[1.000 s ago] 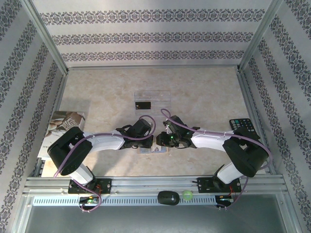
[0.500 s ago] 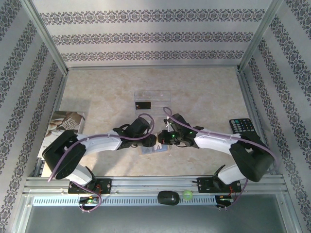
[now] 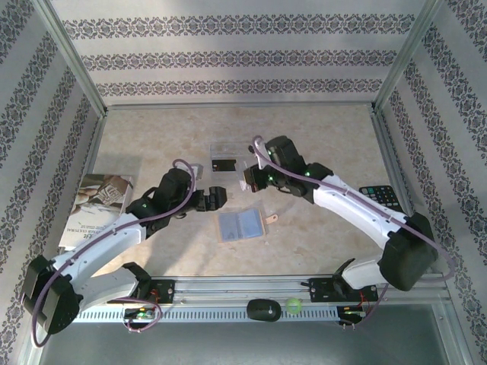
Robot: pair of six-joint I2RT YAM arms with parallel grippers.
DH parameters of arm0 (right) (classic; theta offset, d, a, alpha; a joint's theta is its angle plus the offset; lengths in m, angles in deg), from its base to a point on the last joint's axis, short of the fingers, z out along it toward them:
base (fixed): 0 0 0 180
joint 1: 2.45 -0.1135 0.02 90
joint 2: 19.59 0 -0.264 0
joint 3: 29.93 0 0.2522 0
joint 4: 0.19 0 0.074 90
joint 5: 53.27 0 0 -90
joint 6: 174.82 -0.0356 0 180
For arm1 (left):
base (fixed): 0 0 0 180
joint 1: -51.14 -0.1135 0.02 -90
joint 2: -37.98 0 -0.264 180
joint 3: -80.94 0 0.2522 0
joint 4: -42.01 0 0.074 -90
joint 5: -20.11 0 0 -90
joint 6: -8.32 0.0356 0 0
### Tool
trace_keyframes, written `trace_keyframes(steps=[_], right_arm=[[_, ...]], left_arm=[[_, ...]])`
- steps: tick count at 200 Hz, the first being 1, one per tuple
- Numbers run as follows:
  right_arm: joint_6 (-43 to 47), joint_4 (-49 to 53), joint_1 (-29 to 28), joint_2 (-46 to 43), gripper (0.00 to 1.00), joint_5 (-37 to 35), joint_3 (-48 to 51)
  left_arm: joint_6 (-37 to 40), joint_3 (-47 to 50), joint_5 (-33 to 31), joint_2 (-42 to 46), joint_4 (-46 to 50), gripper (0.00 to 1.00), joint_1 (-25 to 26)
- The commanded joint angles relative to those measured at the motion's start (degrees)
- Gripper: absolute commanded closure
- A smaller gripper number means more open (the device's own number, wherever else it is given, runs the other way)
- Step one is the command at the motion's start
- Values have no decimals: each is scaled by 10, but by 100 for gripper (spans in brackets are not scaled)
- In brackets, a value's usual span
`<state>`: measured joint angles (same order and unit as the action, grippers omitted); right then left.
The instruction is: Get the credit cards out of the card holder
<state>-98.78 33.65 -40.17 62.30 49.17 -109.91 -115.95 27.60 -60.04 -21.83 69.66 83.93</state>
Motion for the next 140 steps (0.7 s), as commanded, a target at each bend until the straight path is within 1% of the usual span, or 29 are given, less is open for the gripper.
trace_keyframes(steps=[1, 35, 62, 108, 140], right_arm=[[163, 81, 14, 51, 100, -48, -65], [333, 162, 25, 136, 100, -60, -168], [436, 209, 24, 185, 100, -105, -236], [529, 278, 35, 267, 100, -113, -324], [572, 332, 50, 327, 100, -121, -392]], left_arm=[[6, 21, -6, 31, 68, 0, -18], [6, 18, -15, 48, 107, 0, -40], [8, 14, -18, 50, 126, 0, -51], [20, -8, -21, 37, 157, 0, -72], [27, -20, -26, 24, 180, 0, -81]])
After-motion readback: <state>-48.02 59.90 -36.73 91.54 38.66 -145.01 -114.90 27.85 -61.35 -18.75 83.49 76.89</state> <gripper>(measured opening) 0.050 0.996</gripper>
